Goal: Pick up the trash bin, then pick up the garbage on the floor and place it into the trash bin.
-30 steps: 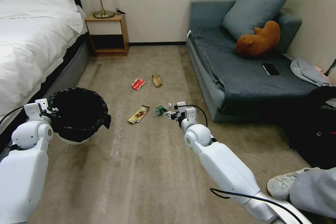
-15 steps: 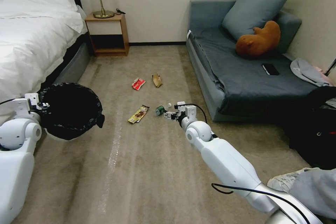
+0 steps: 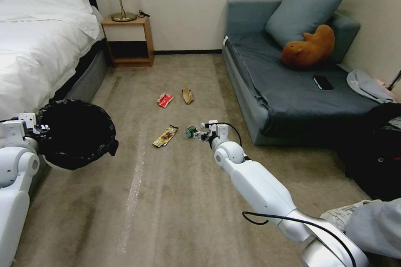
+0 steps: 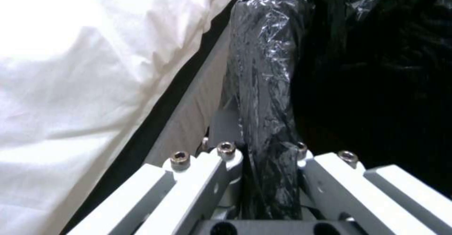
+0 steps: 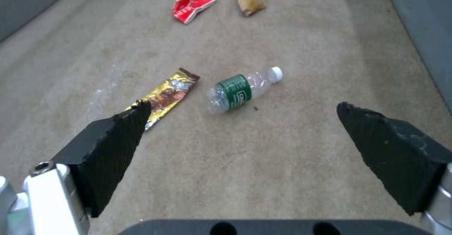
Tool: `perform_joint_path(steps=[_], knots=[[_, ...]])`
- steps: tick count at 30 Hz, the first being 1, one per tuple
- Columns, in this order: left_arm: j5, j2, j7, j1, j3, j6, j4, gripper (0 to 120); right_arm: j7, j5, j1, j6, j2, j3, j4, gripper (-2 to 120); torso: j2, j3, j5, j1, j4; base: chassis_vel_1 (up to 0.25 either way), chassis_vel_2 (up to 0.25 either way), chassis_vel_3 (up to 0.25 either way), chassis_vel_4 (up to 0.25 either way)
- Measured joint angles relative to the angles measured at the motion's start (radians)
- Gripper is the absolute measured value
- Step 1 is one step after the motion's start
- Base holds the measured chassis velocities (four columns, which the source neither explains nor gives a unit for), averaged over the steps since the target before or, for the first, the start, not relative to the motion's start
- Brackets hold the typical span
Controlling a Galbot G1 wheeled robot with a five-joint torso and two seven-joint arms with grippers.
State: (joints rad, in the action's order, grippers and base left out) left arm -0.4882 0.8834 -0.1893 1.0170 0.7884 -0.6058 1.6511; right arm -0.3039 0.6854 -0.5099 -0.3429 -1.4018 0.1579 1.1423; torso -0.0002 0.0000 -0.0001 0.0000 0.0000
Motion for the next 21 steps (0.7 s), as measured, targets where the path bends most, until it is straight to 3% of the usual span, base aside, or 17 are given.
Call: perform_joint_path(steps=[12, 21], knots=[[-0.001, 0.009, -0.008, -0.013, 0.003, 0.011, -0.023, 4, 0.030, -0.033, 0.005, 0.016, 0.004, -0.055, -0.055, 100, 0.000, 0.000, 0.0001, 0.000, 0.0000, 0.000, 0.000, 0.000, 0.000], [-0.014, 0.034, -0.021, -0.047, -0.025, 0.021, -0.038, 4, 0.028, -0.078, -0.021, 0.016, 0.027, -0.133, -0.065, 100, 0.000, 0.000, 0.0003, 0.000, -0.0001, 0.000, 0.000, 0.000, 0.000]])
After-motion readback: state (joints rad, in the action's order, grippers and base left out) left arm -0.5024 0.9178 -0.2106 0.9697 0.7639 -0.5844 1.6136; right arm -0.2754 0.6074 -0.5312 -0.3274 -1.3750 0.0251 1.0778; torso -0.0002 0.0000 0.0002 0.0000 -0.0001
